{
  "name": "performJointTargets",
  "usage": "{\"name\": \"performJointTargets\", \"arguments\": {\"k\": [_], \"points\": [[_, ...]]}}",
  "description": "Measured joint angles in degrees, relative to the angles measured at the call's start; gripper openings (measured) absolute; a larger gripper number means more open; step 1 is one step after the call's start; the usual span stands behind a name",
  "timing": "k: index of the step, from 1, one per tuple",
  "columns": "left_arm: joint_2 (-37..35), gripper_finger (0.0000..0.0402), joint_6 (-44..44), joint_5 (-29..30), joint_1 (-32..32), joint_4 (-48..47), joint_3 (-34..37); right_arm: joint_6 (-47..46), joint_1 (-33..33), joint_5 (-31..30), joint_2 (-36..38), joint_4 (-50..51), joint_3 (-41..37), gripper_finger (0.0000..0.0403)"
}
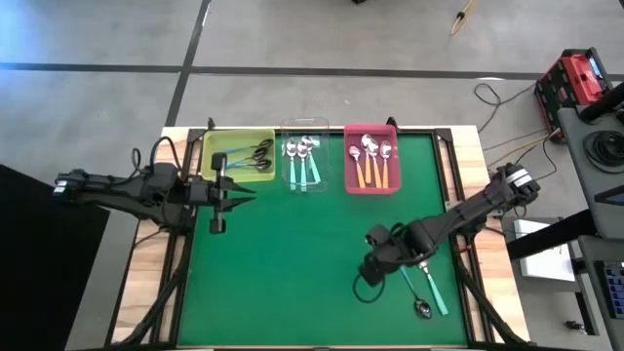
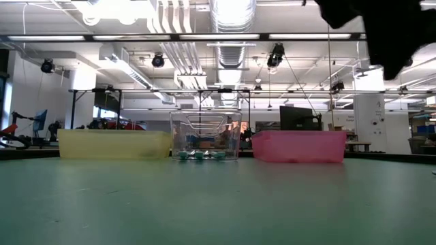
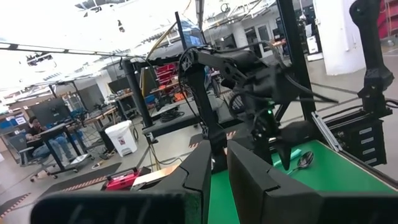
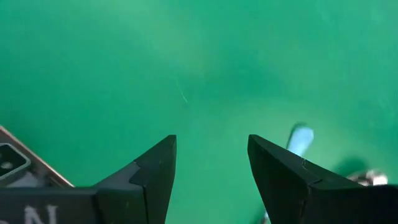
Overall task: Sort silverware by color (type)
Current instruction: Put the blue spoon into the yellow bin
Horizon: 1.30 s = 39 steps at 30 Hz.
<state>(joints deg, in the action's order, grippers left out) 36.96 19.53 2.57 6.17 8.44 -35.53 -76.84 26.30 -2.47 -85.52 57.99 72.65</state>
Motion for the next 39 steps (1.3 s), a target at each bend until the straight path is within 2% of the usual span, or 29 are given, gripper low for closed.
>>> {"name": "performJointTargets", "arguments": {"k": [8,17,30,39], "points": [[1.7,0.0036,-1.6,0.0,0.0,2.7,0.0,-11.9,4.5,5.9,0.0,-0.1,-6.0,0.0190],[4.4,0.0036,-5.4,0.0,0.0,4.5,0.0,-17.8,7.3,10.2,0.0,-0.9,-11.5,0.0190],[8.5,0.0036,-8.3,0.0,0.0,8.8,0.0,-21.3,11.3,10.4,0.0,-8.0,-19.3,0.0189],[11.4,0.0036,-11.5,0.0,0.0,9.1,0.0,-21.1,11.5,10.0,-0.8,-10.8,-20.5,0.0189]]}}
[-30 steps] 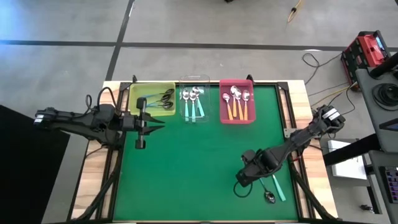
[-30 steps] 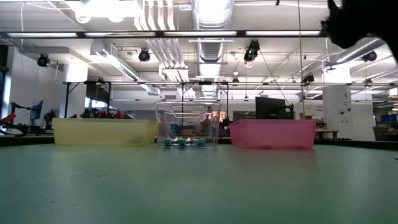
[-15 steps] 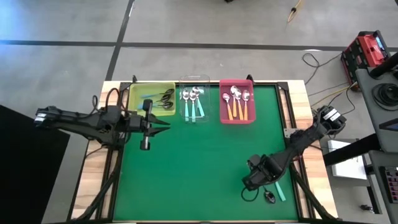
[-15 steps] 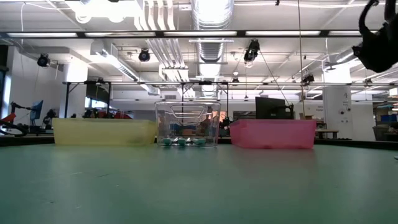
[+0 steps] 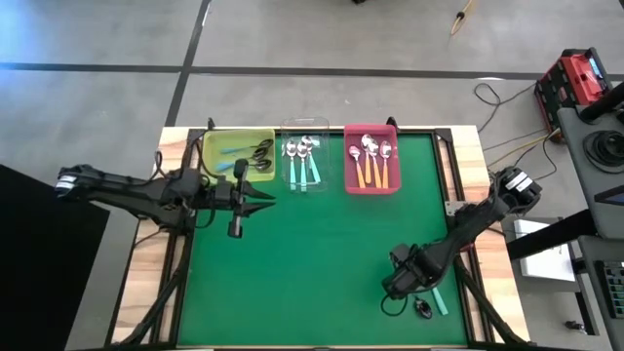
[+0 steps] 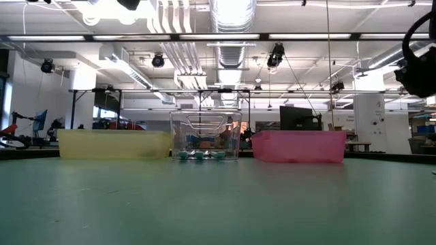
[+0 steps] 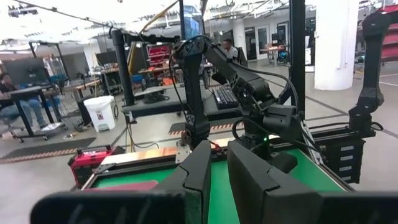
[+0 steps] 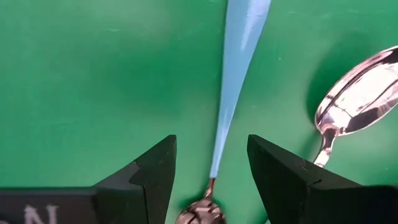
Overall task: Sort silverware by color (type)
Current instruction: Put the blue spoon into the yellow bin
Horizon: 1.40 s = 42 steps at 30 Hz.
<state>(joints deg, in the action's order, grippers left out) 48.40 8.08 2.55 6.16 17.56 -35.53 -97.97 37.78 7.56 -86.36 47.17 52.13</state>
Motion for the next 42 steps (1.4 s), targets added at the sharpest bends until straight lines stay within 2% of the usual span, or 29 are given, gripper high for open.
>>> {"name": "performJointTargets", "arguments": {"k": [11,26,42], "points": [[1.9,0.0036,-2.6,0.0,0.0,0.1,0.0,4.4,-0.1,2.8,-6.3,-0.7,0.2,0.0182],[2.0,0.0036,-3.2,0.0,0.0,0.2,0.0,5.0,0.0,1.6,-6.8,-2.8,0.1,0.0067],[4.5,0.0036,-4.5,-0.2,0.0,0.0,0.0,7.0,0.0,-0.2,-6.6,-3.0,0.0,0.0016]]}}
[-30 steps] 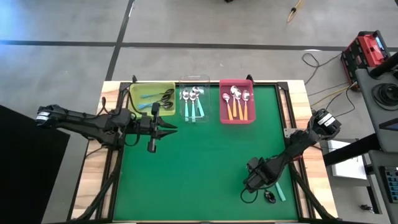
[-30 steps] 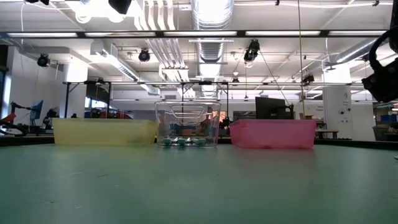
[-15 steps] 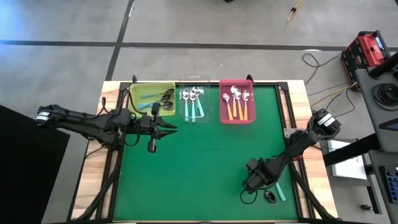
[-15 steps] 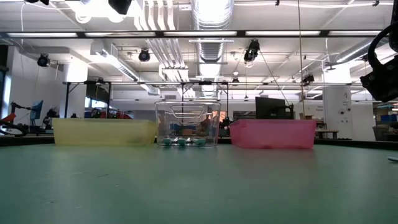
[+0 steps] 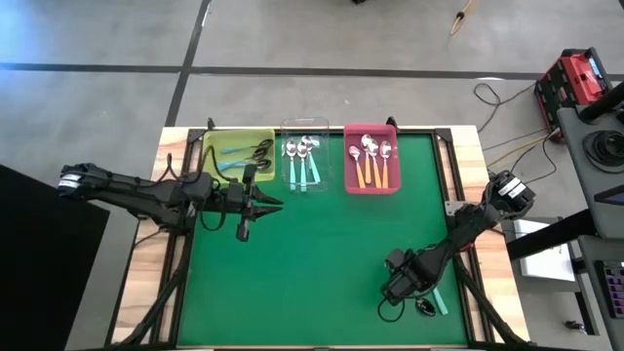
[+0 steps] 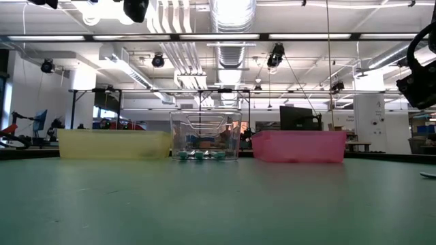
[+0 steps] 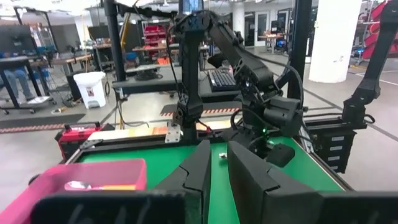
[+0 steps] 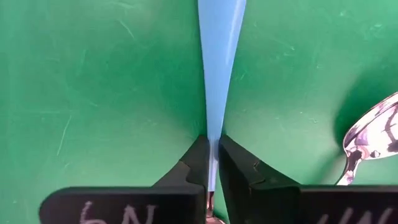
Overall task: Sort silverware by color (type)
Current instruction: Put the blue spoon into the yellow bin
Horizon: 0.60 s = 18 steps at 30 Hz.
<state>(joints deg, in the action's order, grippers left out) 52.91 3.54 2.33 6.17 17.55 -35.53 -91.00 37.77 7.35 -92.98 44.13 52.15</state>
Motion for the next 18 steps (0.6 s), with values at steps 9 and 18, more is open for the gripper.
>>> {"name": "performJointTargets", "arguments": {"k": [9,18], "points": [[7.7,0.0036,-2.1,0.0,0.0,3.3,0.0,4.6,-0.5,-8.2,2.4,2.3,1.8,0.0011],[18.1,0.0036,-3.1,-4.4,0.2,13.0,0.0,14.2,-4.2,-15.4,1.6,1.7,6.8,0.0010]]}}
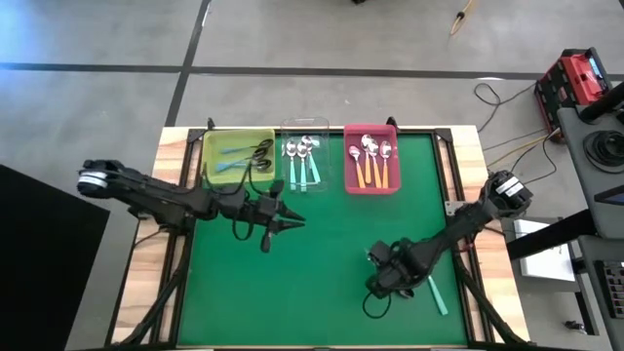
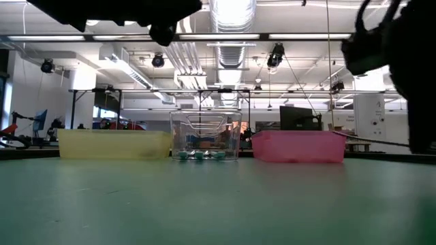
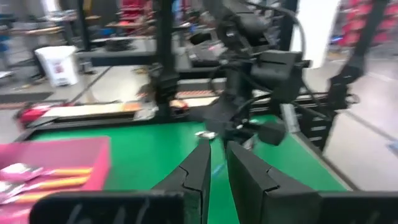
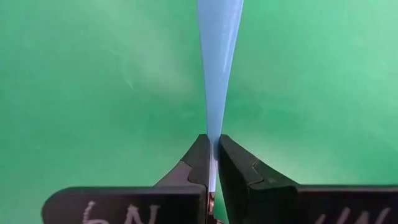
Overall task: Sort silverware by color (type)
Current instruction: Put the blue spoon into the yellow bin
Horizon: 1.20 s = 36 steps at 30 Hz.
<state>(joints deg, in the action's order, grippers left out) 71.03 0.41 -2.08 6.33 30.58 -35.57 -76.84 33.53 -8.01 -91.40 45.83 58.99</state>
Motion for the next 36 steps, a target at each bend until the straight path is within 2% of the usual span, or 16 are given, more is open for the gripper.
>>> {"name": "performJointTargets", "arguments": {"k": [4,8,13,19,27,36], "points": [[5.4,0.0045,-1.0,-4.7,0.2,5.6,-0.1,6.4,-3.1,-2.1,-0.1,-0.9,1.6,0.0009],[10.8,0.0072,-1.3,-5.6,0.6,7.0,-1.9,12.9,-6.4,-4.1,-0.1,-3.0,2.5,0.0009],[18.1,0.0131,-0.5,-9.0,1.2,6.9,-6.1,20.7,-10.3,-4.2,-0.1,-6.1,2.6,0.0010],[25.9,0.0195,3.2,-9.0,1.1,5.4,-9.7,27.1,-13.3,-4.6,-0.1,-6.1,3.4,0.0011],[35.1,0.0203,9.6,-4.3,1.1,5.3,-14.9,30.5,-14.4,-4.6,0.0,-6.0,5.7,0.0011],[38.9,0.0204,14.0,-2.9,1.2,5.2,-19.3,30.6,-14.4,-4.0,0.0,-5.6,5.8,0.0012]]}}
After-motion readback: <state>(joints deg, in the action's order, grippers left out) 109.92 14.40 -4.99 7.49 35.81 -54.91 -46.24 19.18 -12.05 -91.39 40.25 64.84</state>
